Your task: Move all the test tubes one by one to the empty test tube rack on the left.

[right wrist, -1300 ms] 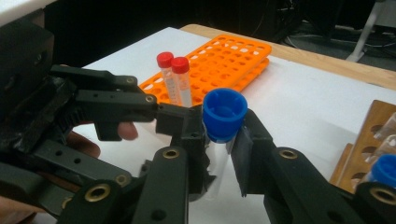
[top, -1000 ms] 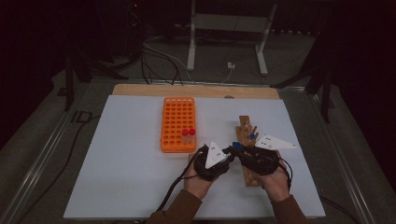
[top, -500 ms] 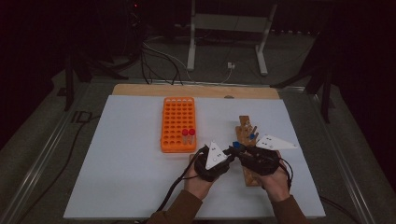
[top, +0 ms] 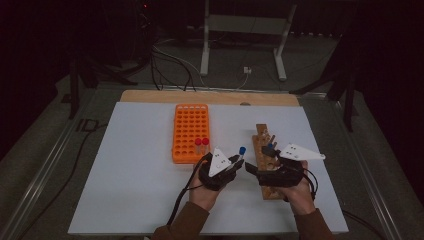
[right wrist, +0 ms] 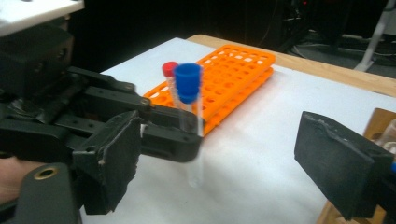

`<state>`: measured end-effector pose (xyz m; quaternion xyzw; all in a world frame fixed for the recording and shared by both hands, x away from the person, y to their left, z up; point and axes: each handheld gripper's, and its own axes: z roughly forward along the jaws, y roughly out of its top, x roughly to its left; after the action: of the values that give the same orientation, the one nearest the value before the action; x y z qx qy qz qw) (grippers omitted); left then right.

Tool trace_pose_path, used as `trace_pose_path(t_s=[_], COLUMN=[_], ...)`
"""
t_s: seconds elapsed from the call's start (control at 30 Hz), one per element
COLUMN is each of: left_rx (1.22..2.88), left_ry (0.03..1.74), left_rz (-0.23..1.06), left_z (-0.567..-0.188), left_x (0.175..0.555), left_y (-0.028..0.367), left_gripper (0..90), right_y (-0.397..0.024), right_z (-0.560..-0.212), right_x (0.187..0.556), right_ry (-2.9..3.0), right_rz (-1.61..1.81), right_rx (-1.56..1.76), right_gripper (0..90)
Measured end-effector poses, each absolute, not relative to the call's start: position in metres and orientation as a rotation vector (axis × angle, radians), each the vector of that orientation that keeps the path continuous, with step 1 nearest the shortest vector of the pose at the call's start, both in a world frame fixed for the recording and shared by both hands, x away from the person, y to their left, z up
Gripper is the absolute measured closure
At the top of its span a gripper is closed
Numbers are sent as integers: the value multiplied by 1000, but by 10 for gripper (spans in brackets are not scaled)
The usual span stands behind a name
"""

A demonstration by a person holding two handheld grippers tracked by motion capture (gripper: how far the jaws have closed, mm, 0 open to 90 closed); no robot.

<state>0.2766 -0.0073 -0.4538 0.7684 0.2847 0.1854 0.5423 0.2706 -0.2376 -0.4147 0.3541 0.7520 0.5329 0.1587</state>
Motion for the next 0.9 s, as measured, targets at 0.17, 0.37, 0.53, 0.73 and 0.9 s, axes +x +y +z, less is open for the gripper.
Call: trace_pose_path(t_s=[0.17,0.37,0.53,0.73,0.9], left_rx=[1819,1816,1800,1796,1787], left_ry=[686,700,717,725,738], left_rz=[446,465,467,481,493], left_z=[-452,-450,-449,-448,-447], left_x=[277,279,281,283,284], left_y=[4,18,30,42,51], left_gripper=[778,778,777,777,777], right_y=[-244,-254,-259,-261,-262], right_z=[-417,-420,-420,-420,-420], right_x=[272,274,275,275,275], right_ry=[2125,2081,2066,2061,2057], right_rz=[1493,1473,1466,1469,1473], right_rx=[1035,1088,1108,1111,1116], right_gripper=[32,11,11,11,11])
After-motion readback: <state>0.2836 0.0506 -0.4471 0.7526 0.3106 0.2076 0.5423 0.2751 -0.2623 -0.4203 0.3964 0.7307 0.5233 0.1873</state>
